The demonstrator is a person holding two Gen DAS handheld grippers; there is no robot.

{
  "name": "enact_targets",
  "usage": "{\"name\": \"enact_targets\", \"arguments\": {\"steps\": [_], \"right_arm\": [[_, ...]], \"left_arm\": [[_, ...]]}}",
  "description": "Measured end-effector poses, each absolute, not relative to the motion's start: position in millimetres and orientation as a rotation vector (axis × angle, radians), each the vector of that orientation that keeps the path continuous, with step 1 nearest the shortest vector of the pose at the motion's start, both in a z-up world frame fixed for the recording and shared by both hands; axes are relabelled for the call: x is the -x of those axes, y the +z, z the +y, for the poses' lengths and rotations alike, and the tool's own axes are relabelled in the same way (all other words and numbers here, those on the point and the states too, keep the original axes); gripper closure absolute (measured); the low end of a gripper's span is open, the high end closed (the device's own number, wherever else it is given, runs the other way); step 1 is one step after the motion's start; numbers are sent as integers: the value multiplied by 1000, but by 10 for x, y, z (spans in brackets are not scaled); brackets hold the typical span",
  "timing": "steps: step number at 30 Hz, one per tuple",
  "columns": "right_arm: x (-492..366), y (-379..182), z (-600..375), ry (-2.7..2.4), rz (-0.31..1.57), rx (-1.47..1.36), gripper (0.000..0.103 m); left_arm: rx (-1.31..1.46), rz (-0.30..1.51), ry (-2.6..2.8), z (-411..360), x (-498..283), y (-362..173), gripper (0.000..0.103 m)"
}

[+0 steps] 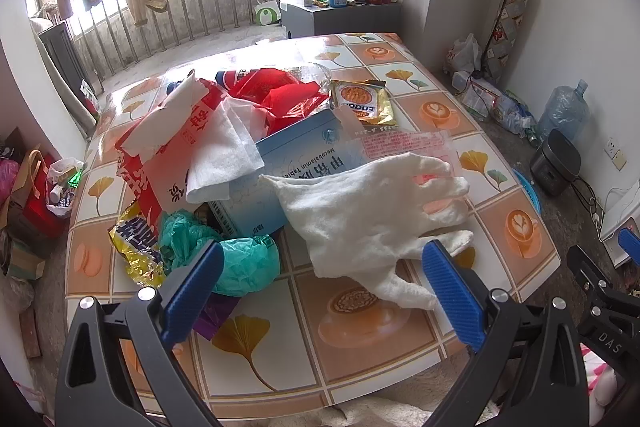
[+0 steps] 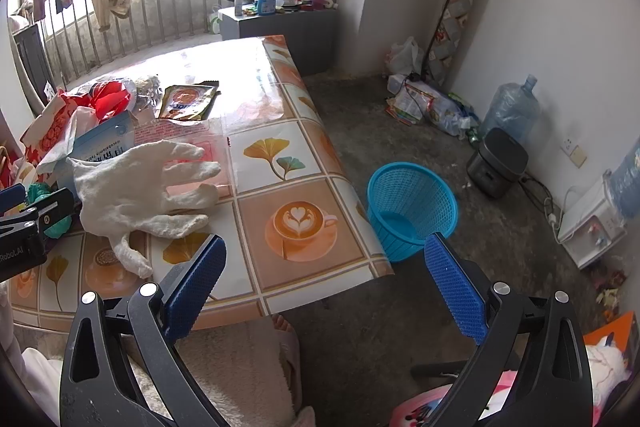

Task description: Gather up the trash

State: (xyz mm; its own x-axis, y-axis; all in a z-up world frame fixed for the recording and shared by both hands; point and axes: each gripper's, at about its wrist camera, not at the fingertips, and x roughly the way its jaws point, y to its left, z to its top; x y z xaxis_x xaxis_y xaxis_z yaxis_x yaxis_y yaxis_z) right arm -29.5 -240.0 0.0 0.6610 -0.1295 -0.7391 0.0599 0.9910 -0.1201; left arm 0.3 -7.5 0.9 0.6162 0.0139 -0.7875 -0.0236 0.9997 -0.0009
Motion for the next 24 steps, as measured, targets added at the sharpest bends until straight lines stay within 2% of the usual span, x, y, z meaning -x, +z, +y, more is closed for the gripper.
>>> {"name": "enact_targets", "arguments": {"steps": [14,21,24], "right_arm": [[234,56,-2355,-94,810,78,8],[41,248,-2000,42,681,90,8],[-89,233,-1760,129,682,88,8]], "left_arm": [[46,863,14,77,20,22,6],[99,737,45,678,88,117,6],[142,683,50,1004,167,71,6]]}}
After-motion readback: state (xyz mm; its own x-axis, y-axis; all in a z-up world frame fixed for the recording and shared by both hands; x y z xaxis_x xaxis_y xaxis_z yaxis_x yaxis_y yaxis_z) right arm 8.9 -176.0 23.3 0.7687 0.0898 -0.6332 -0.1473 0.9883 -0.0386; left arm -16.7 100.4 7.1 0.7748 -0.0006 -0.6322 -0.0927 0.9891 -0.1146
